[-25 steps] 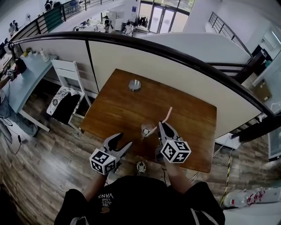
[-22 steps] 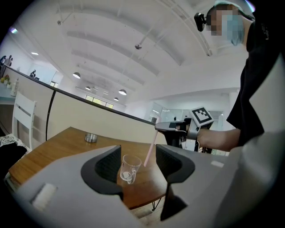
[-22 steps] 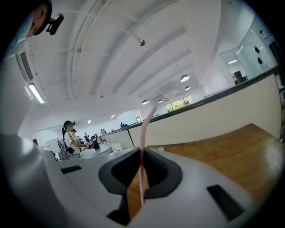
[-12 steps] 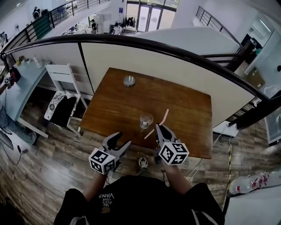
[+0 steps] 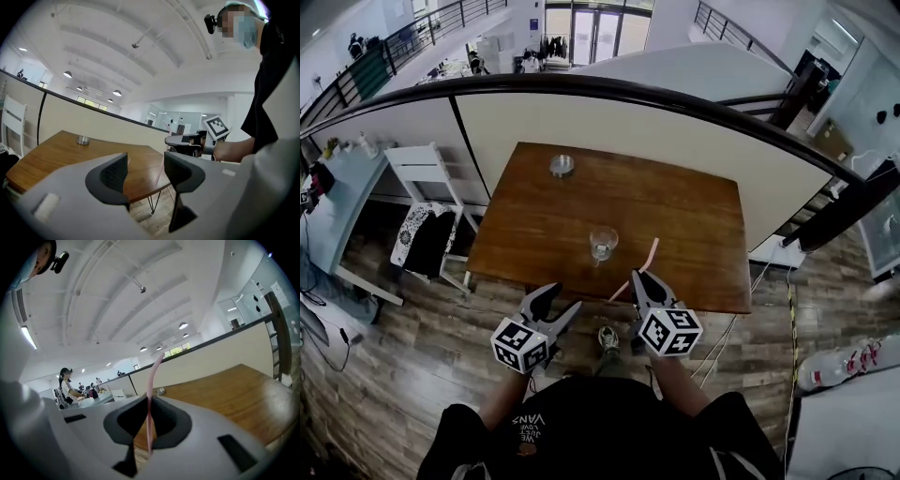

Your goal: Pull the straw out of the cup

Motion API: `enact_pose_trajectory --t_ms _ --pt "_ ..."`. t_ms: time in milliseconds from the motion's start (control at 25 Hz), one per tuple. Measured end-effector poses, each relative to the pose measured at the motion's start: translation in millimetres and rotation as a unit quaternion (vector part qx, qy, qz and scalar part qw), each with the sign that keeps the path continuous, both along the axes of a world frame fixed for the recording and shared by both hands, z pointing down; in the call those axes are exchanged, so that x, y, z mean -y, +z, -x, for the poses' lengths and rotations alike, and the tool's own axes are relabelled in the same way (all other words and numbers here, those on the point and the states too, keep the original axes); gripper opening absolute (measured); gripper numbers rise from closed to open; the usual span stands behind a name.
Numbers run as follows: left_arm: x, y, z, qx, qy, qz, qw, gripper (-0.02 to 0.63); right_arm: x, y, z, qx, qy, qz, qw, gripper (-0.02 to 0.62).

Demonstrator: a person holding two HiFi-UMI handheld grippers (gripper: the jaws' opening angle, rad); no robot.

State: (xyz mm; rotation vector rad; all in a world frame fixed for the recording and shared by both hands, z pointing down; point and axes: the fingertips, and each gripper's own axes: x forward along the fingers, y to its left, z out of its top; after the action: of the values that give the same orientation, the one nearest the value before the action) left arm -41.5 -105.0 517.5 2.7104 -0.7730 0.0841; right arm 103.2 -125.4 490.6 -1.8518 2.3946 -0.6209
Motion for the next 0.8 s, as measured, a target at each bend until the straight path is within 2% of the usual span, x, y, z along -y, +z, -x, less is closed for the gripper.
enact_pose_trajectory --t_ms 800 --pt "-35 12 2 0.002 -0.002 0.005 1.0000 0.229 -47 20 -6 -0.009 0.014 0.023 1.000 0.032"
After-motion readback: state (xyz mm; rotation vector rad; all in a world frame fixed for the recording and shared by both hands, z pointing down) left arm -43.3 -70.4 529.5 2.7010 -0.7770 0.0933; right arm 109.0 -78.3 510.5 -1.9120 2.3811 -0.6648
